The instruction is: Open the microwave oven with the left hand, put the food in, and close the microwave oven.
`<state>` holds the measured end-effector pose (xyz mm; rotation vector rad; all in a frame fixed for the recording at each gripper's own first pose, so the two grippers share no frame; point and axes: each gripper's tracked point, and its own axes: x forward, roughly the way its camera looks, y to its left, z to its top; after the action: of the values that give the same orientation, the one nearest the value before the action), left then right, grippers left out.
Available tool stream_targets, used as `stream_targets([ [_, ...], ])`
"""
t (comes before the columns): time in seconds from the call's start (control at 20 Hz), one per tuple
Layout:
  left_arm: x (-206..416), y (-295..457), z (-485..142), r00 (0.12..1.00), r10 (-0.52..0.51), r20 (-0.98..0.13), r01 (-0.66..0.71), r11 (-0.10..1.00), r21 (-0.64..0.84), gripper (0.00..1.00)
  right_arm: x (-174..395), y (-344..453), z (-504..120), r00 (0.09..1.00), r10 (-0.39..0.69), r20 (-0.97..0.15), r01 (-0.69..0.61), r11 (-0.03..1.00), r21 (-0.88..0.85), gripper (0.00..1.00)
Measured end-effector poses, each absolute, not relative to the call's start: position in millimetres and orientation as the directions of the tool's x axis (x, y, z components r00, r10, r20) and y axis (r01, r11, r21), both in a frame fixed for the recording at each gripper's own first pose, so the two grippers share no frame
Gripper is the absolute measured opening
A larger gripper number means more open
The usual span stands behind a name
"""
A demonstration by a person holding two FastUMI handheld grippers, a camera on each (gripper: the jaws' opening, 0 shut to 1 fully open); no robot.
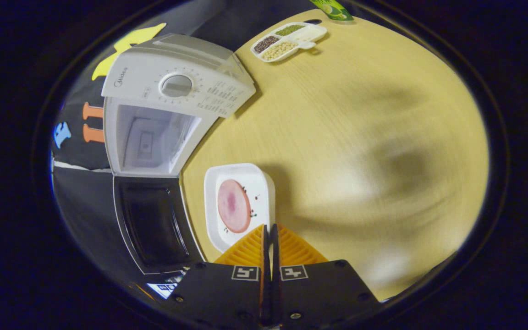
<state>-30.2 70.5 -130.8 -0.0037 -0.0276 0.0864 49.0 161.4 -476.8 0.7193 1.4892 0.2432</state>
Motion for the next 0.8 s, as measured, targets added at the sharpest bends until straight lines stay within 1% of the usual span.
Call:
stream_targets([
  [0.05,-31.7,77.6,-133.3,0.995,0.095,0.021,-0.094,0.996,-0.005,0.91,51.6,175.4,-475.9,0.141,0.573,-0.807,0.289,0.756,0.587,0.0],
  [0.1,-33.7,83.6,-135.1,0.995,0.102,0.018,-0.102,0.995,-0.002,0.91,56.1,189.3,-474.2,0.187,0.579,-0.794,0.291,0.739,0.607,0.04],
  [0.25,-38.8,100.0,-135.2,0.992,0.127,0.018,-0.127,0.992,0.0,0.91,76.6,234.8,-462.5,0.312,0.6,-0.737,0.278,0.684,0.675,0.04],
  [0.35,-39.4,110.2,-135.3,0.99,0.141,0.018,-0.141,0.99,0.0,0.92,88.5,263.3,-453.1,0.37,0.614,-0.697,0.283,0.64,0.715,0.04],
  [0.4,-40.0,113.8,-135.7,0.99,0.143,0.018,-0.143,0.99,-0.001,0.94,95.5,273.6,-451.7,0.401,0.6,-0.692,0.296,0.629,0.718,0.04],
  [0.45,-40.5,114.7,-135.7,0.99,0.141,0.02,-0.141,0.99,-0.003,0.93,103.1,282.3,-451.8,0.436,0.58,-0.688,0.311,0.62,0.72,0.0],
  [0.5,-39.9,115.7,-135.5,0.99,0.137,0.023,-0.137,0.991,-0.007,0.93,112.3,291.5,-452.2,0.469,0.56,-0.683,0.326,0.609,0.723,0.04],
  [0.55,-40.0,117.4,-136.4,0.99,0.136,0.024,-0.135,0.991,-0.009,0.93,121.6,303.3,-454.1,0.499,0.542,-0.676,0.342,0.594,0.728,0.0],
  [0.7,-39.7,120.0,-141.4,0.991,0.128,0.022,-0.128,0.992,-0.002,0.93,141.9,338.5,-458.9,0.543,0.525,-0.656,0.394,0.53,0.751,0.0],
  [0.75,-39.7,121.8,-142.6,0.991,0.128,0.025,-0.128,0.992,0.001,0.93,150.9,350.0,-460.1,0.558,0.52,-0.647,0.409,0.506,0.759,0.04],
  [0.8,-39.8,123.3,-142.5,0.991,0.129,0.033,-0.13,0.992,0.001,0.94,159.7,359.3,-460.6,0.579,0.508,-0.638,0.419,0.486,0.767,0.04],
])
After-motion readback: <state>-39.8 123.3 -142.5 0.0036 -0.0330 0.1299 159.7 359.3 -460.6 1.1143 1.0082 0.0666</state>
